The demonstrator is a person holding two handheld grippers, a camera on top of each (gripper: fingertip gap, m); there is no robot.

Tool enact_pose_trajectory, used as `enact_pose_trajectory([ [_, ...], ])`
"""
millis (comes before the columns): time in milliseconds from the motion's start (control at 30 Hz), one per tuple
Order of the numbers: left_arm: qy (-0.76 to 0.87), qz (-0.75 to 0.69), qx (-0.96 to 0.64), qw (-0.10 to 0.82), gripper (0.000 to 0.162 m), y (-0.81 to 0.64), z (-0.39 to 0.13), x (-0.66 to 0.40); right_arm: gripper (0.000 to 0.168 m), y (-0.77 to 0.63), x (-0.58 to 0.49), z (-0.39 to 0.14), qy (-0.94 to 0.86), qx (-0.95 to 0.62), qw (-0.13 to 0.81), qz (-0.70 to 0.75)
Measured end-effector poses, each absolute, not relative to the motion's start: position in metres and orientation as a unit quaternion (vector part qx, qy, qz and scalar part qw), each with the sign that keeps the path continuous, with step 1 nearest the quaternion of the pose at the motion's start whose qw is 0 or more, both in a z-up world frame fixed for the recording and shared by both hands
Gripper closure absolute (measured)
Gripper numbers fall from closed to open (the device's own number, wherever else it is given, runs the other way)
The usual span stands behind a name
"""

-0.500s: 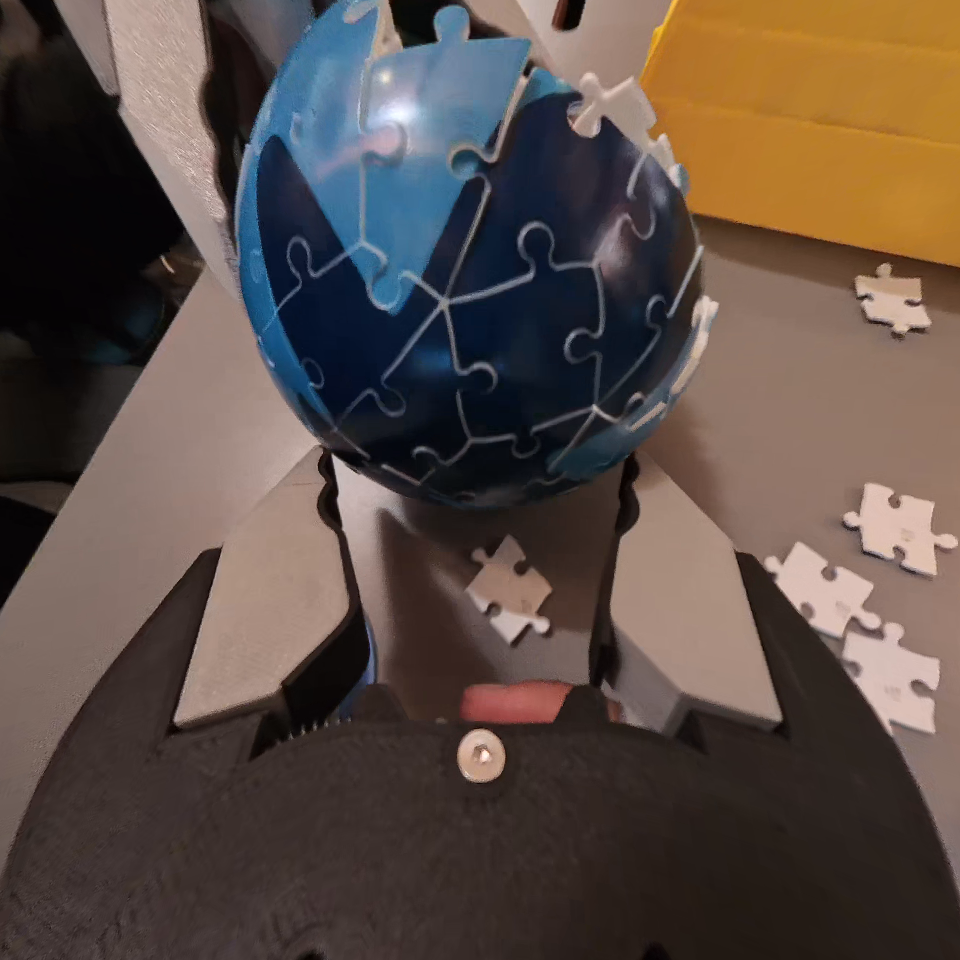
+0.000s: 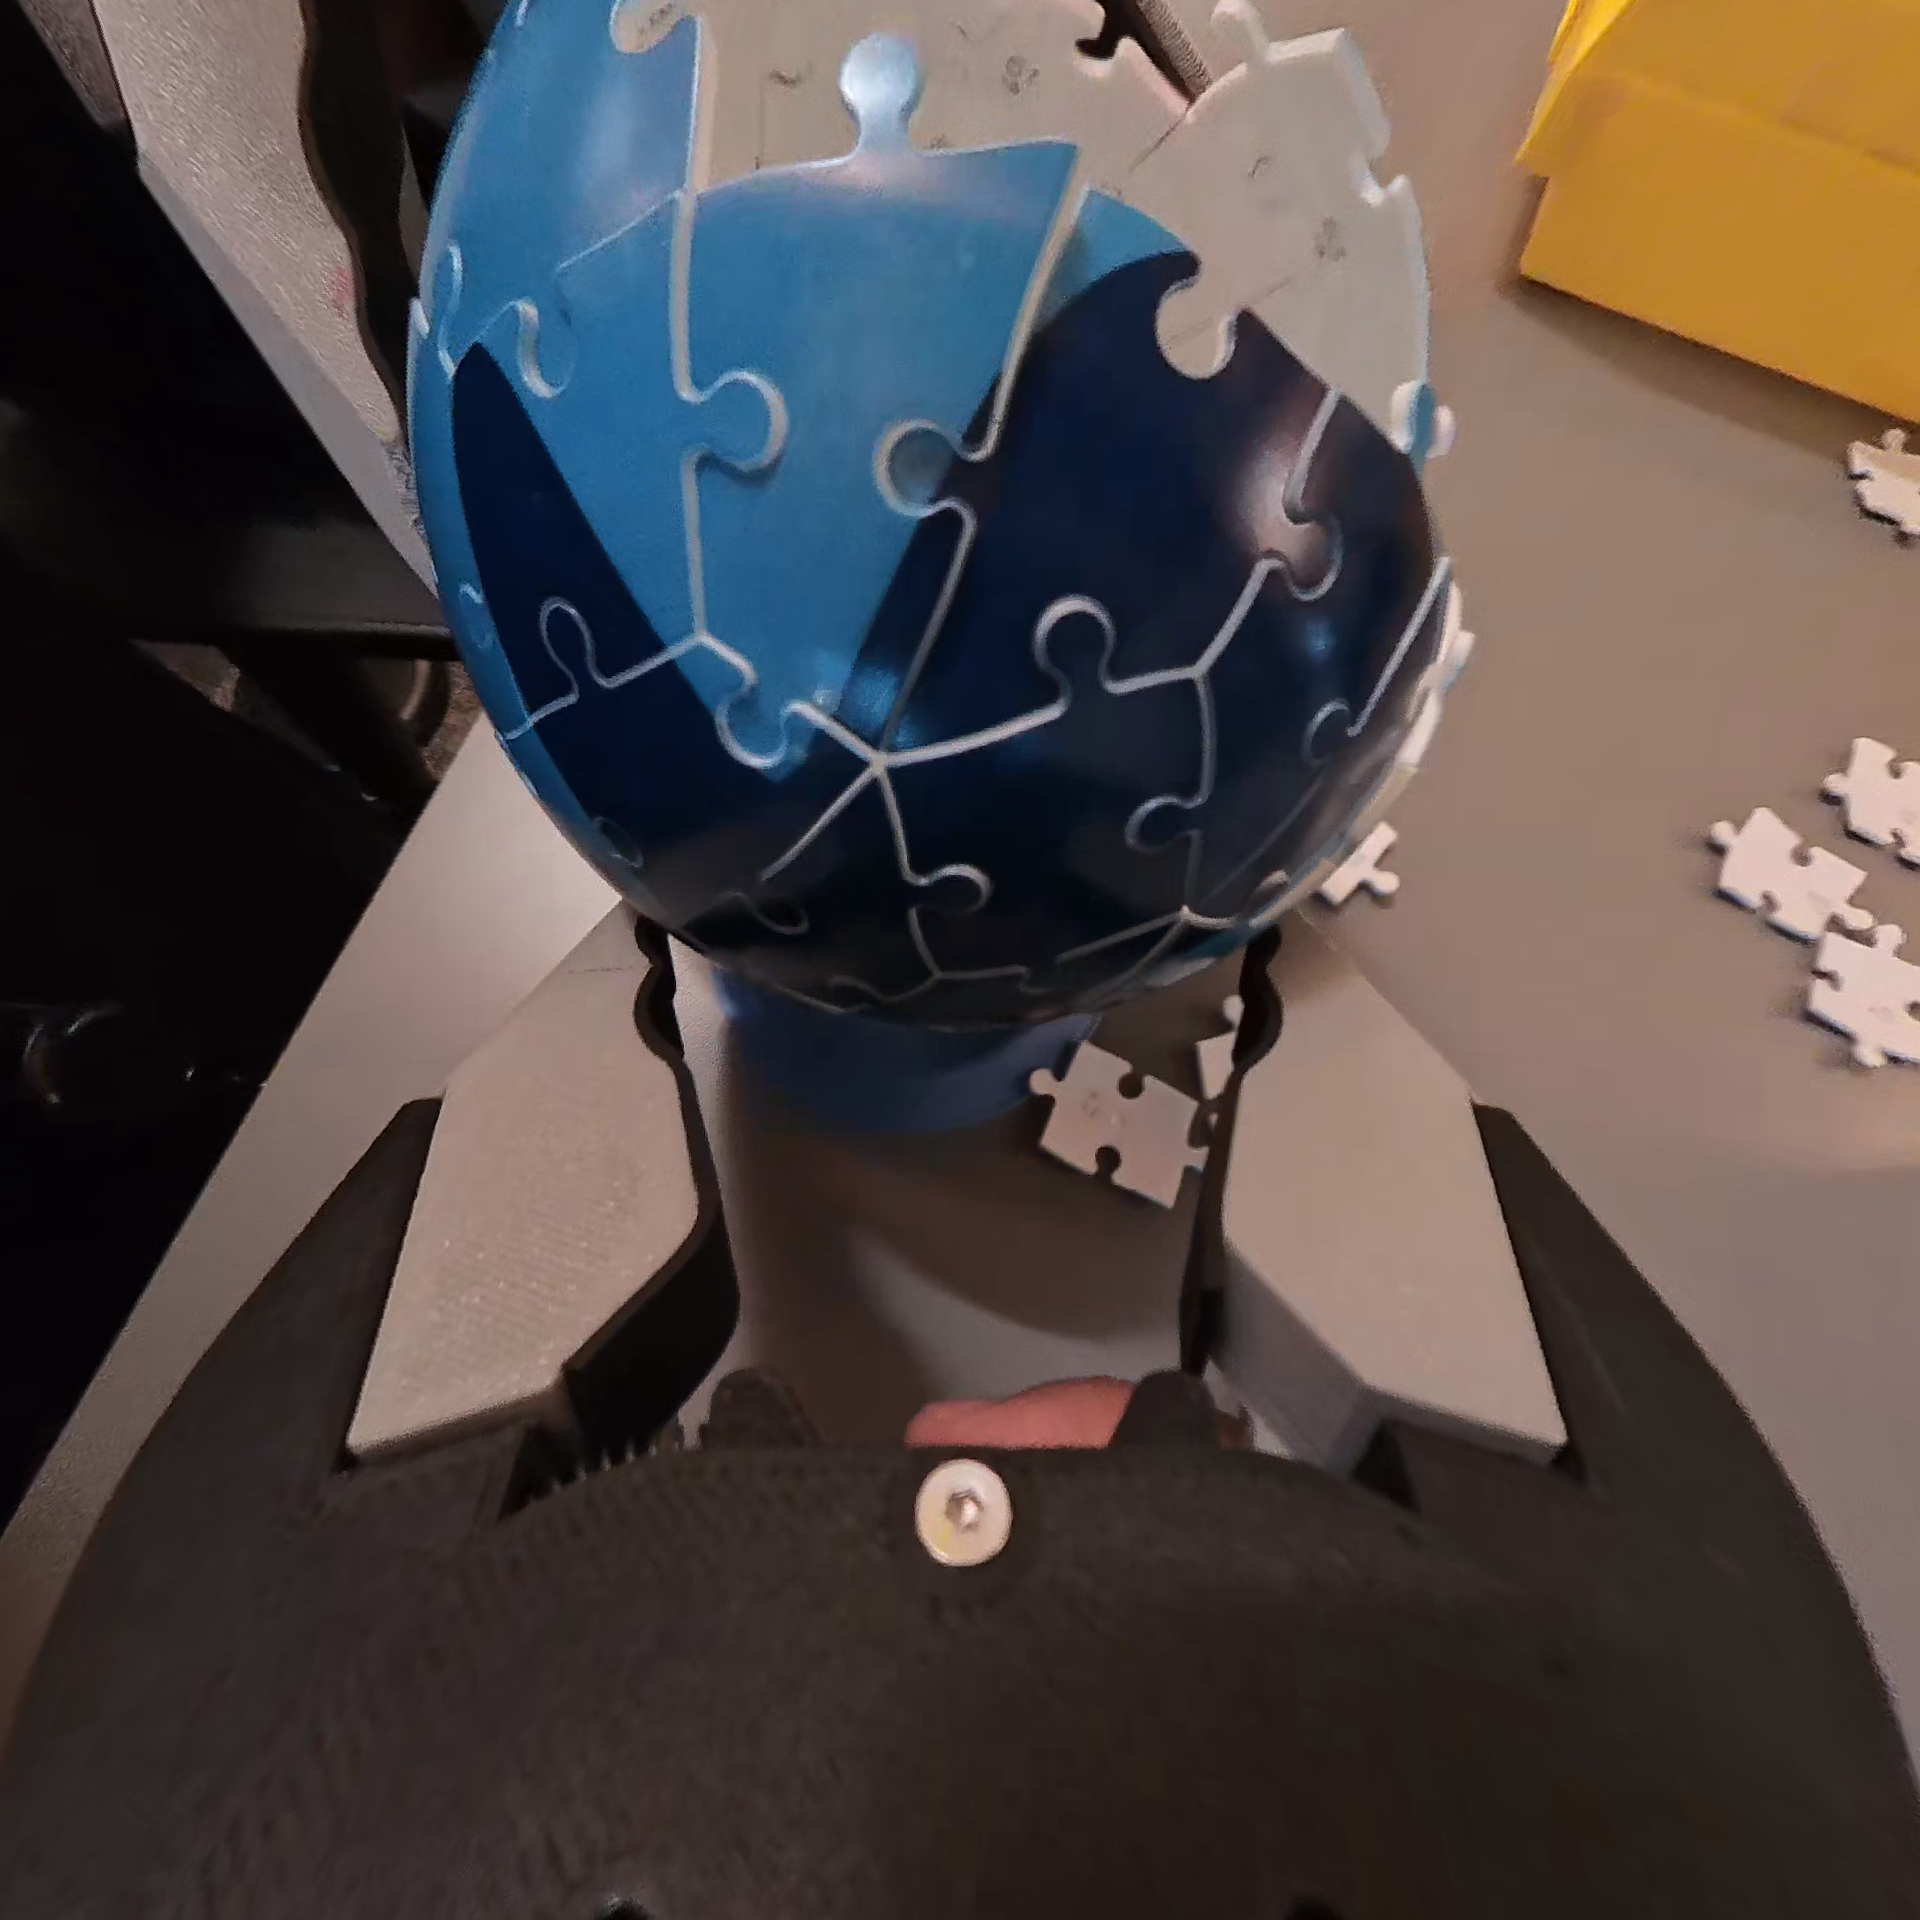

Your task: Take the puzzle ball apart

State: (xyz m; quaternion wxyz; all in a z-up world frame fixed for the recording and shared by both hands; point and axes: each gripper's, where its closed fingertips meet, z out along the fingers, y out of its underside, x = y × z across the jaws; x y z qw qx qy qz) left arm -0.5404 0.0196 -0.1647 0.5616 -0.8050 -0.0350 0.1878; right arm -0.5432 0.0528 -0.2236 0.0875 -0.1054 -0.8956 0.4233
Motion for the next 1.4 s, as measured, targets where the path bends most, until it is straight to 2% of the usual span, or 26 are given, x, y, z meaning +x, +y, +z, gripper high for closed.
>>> enact_pose_trajectory([
  [200,-0.029,0.221,-0.807,0.546,0.049,0.022,-0.171,-0.528,0.062,0.059,-0.535,-0.229,-0.897,-0.084,0.062,0.43],
  [400,-0.015,0.181,-0.805,0.565,0.059,0.017,-0.17,-0.526,0.06,0.081,-0.539,-0.232,-0.902,-0.081,0.065,0.419],
  [567,-0.021,0.132,-0.799,0.587,0.065,0.009,-0.172,-0.532,0.088,0.114,-0.551,-0.208,-0.878,-0.119,0.05,0.46],
  [667,-0.025,0.11,-0.803,0.586,0.064,0.01,-0.178,-0.537,0.092,0.122,-0.546,-0.2,-0.873,-0.122,0.001,0.473],
  [767,-0.013,0.101,-0.806,0.584,0.063,-0.002,-0.183,-0.542,0.121,0.145,-0.582,-0.207,-0.877,-0.166,0.064,0.447],
  [900,-0.031,0.066,-0.786,0.614,0.071,-0.025,-0.173,-0.558,0.123,0.135,-0.596,-0.225,-0.886,-0.161,0.019,0.434],
  [1033,-0.066,0.08,-0.786,0.609,0.075,-0.034,-0.167,-0.589,0.119,0.122,-0.609,-0.252,-0.918,-0.112,0.034,0.379],
  [1100,-0.065,0.083,-0.793,0.6,0.077,-0.03,-0.169,-0.597,0.13,0.112,-0.606,-0.251,-0.916,-0.097,0.012,0.388],
  [1167,-0.06,0.079,-0.798,0.594,0.077,-0.023,-0.172,-0.603,0.154,0.11,-0.603,-0.252,-0.919,-0.084,-0.003,0.386],
  [1200,-0.055,0.072,-0.801,0.592,0.077,-0.019,-0.173,-0.605,0.159,0.109,-0.602,-0.252,-0.918,-0.081,-0.009,0.389],
  [1400,-0.029,0.052,-0.809,0.584,0.08,0.003,-0.166,-0.627,0.168,0.117,-0.608,-0.245,-0.91,-0.099,0.003,0.403],
])
